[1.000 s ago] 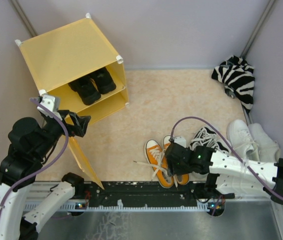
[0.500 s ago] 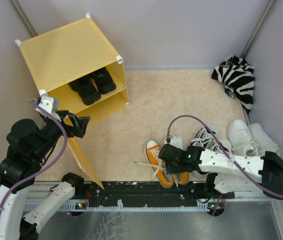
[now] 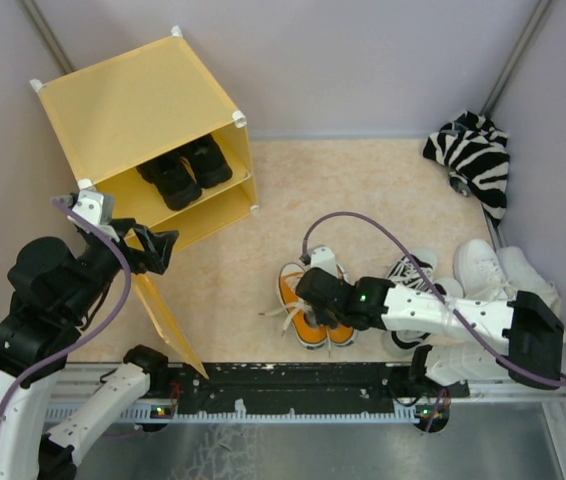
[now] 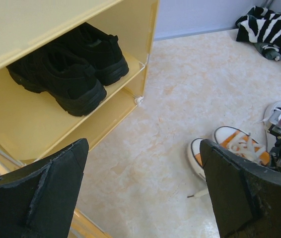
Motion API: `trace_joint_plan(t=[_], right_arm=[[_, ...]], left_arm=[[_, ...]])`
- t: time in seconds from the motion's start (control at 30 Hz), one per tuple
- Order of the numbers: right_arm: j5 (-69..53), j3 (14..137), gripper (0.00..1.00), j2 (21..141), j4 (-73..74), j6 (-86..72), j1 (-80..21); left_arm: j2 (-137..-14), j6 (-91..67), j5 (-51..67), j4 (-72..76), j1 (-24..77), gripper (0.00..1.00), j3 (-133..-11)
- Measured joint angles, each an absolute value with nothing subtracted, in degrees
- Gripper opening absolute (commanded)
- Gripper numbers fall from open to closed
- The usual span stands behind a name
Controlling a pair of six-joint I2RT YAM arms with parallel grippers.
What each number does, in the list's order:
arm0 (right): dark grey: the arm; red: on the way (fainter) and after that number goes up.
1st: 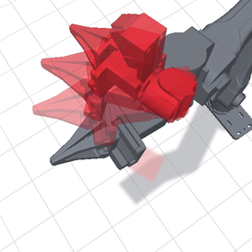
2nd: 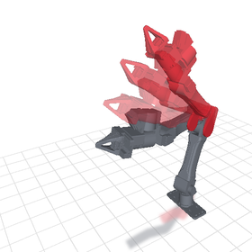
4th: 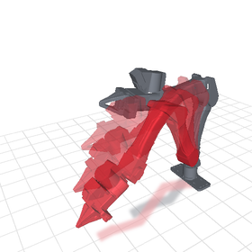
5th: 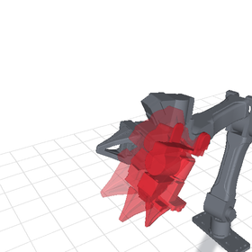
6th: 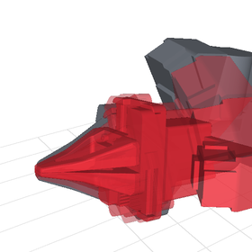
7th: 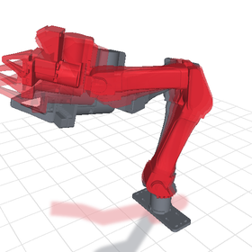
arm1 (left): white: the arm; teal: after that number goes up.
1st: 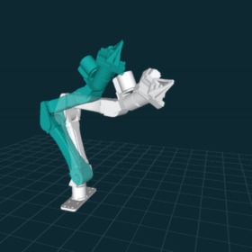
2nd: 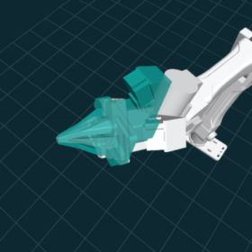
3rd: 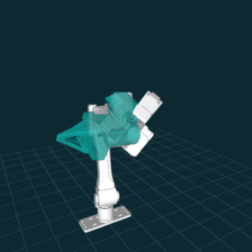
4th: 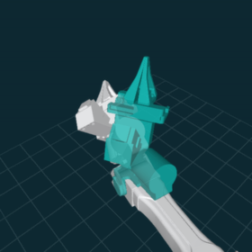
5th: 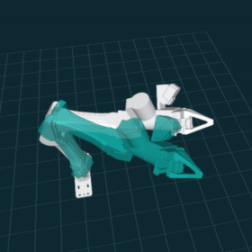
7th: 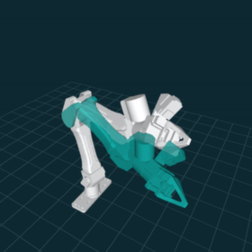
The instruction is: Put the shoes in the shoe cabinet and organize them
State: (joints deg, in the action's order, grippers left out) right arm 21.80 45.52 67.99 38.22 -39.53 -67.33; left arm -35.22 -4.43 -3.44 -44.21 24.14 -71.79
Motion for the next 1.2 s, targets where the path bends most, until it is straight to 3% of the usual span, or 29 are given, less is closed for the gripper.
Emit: trace_joint_plan(t=[0.4, 0.57, 0.63, 0.7, 0.8, 1.0, 1.2], right_arm=[[14.5, 49.5, 0.0, 86.5, 5.7, -30.1, -60.3], [13.1, 51.1, 0.02, 94.4, -1.4, -27.1, -59.9], [12.8, 53.9, 0.3, 97.2, -2.8, -27.0, -59.9], [12.1, 56.7, 0.5, 99.7, -4.1, -27.4, -59.8], [10.8, 57.9, 0.63, 100.0, -5.8, -28.0, -59.8], [6.8, 57.7, 0.75, 94.2, -2.4, -25.7, -59.1], [2.7, 56.5, 0.77, 80.1, -0.8, -20.2, -58.9]], left_arm=[[-35.4, -4.2, -3.9, -46.3, 24.1, 0.99, -73.4], [-35.4, -4.2, -4.3, -46.3, 24.1, 0.99, -73.4], [-35.5, -4.2, -4.4, -46.3, 24.1, 0.99, -73.4], [-35.9, -4.2, -4.5, -46.4, 24.1, 0.99, -73.4], [-36.9, -4.2, -5.4, -47.5, 24.1, 0.99, -73.8], [-39.0, -5.4, -9.5, -50.0, 24.1, 0.99, -76.5], [-39.6, -8.0, -13.2, -49.1, 24.1, 0.99, -76.7]])
